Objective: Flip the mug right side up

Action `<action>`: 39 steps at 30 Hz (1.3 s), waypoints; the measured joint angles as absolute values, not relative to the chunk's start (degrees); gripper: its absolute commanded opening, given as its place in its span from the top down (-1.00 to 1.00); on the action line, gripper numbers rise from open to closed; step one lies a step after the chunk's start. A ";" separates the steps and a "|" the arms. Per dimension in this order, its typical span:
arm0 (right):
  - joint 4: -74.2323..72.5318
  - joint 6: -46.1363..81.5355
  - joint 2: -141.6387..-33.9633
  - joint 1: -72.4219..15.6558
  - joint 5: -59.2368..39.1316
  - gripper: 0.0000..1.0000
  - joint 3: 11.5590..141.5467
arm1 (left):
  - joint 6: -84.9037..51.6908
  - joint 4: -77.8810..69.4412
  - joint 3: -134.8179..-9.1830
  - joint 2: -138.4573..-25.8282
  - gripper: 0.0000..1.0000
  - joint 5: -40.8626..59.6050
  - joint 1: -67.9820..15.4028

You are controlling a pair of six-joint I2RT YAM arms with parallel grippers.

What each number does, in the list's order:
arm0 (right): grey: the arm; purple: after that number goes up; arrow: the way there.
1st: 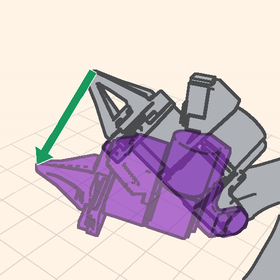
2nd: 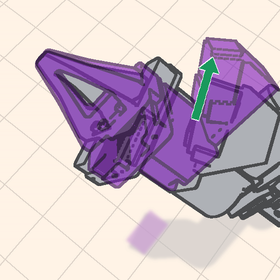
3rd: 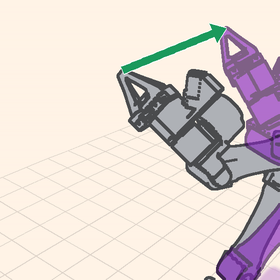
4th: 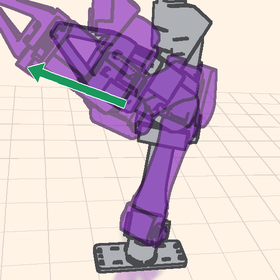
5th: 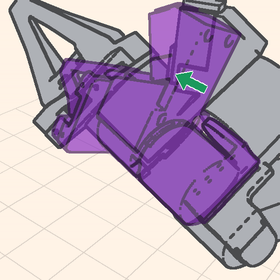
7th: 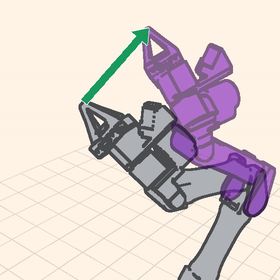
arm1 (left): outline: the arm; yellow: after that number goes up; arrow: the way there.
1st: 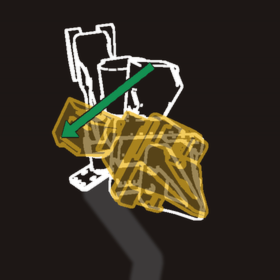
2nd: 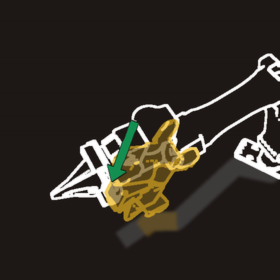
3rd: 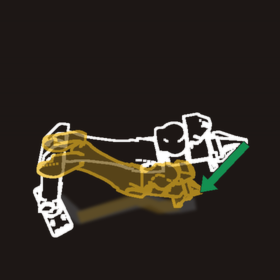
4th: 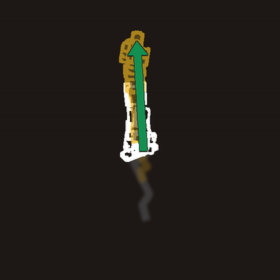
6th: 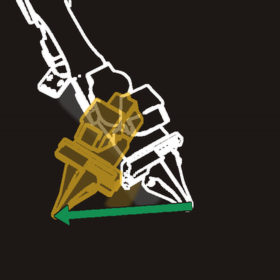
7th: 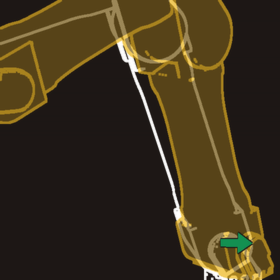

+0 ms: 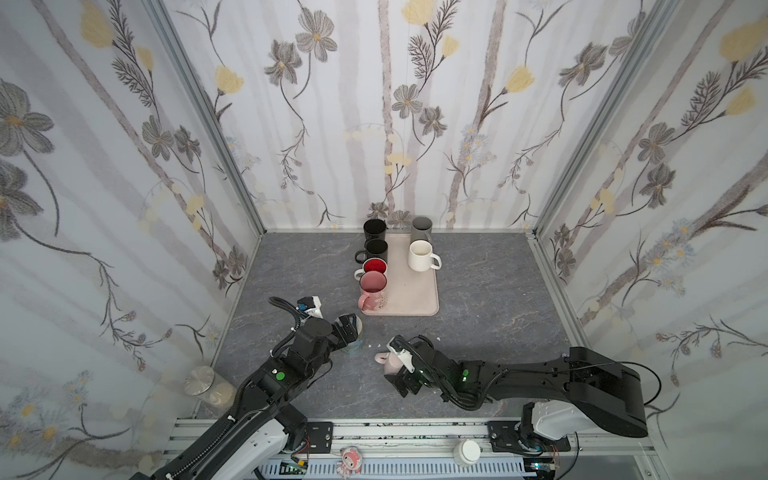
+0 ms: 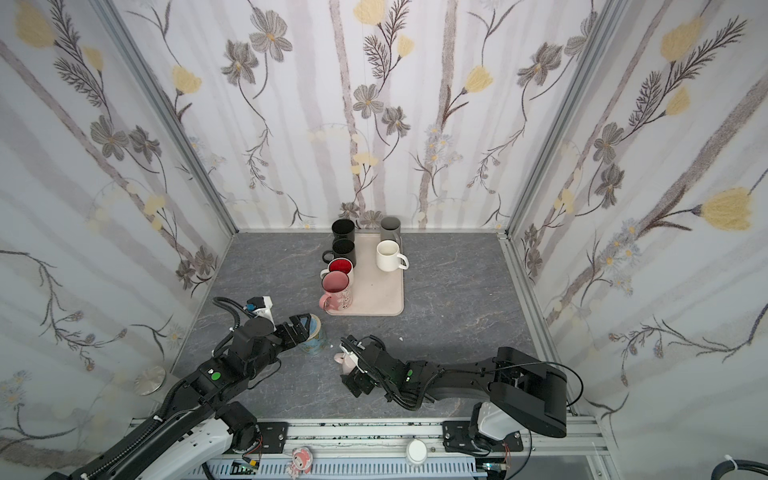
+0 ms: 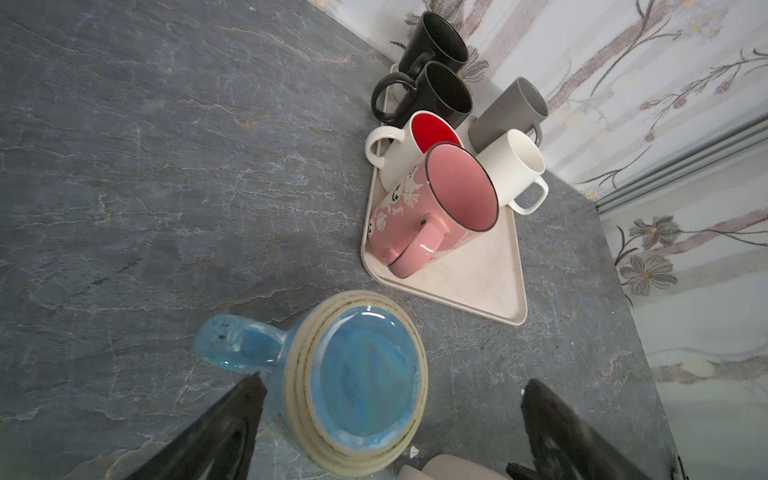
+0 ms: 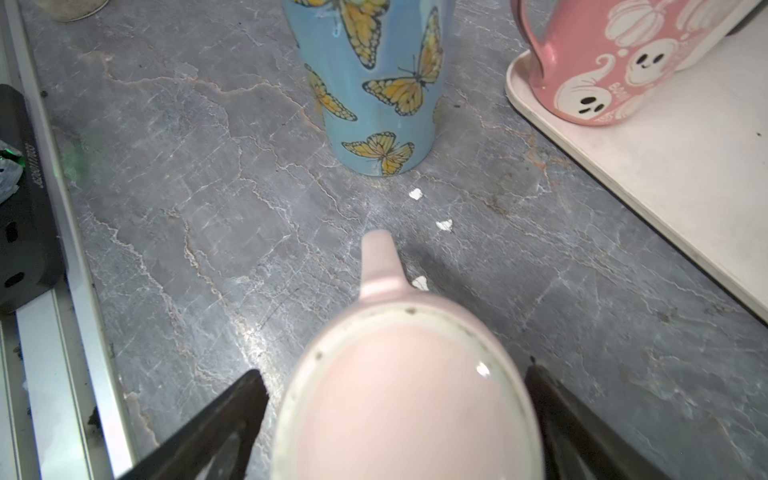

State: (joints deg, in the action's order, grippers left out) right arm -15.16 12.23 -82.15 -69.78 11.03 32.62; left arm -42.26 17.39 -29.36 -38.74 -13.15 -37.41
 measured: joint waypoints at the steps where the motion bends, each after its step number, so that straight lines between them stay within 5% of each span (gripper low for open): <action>1: -14.70 12.93 -81.58 -69.73 11.38 -0.93 32.18 | -42.22 17.34 -29.56 -39.16 -0.91 -13.04 -38.09; 17: -8.73 22.06 -73.12 -63.86 18.44 -0.90 26.11 | -40.45 12.25 -33.61 -54.74 -0.83 -13.26 -51.09; 30: -8.69 28.25 -66.94 -54.00 14.09 -0.87 23.57 | -36.18 4.12 -34.87 -64.79 -0.65 -12.03 -56.93; 39: -8.69 28.45 -62.67 -53.47 12.29 -0.87 23.40 | -33.21 -6.07 -32.23 -70.67 -0.79 -11.05 -56.53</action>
State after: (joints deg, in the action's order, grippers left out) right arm -8.69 28.45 -62.67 -53.47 12.29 23.40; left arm -33.21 -6.07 -32.23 -70.67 -11.05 -56.53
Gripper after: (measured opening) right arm 0.935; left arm 0.892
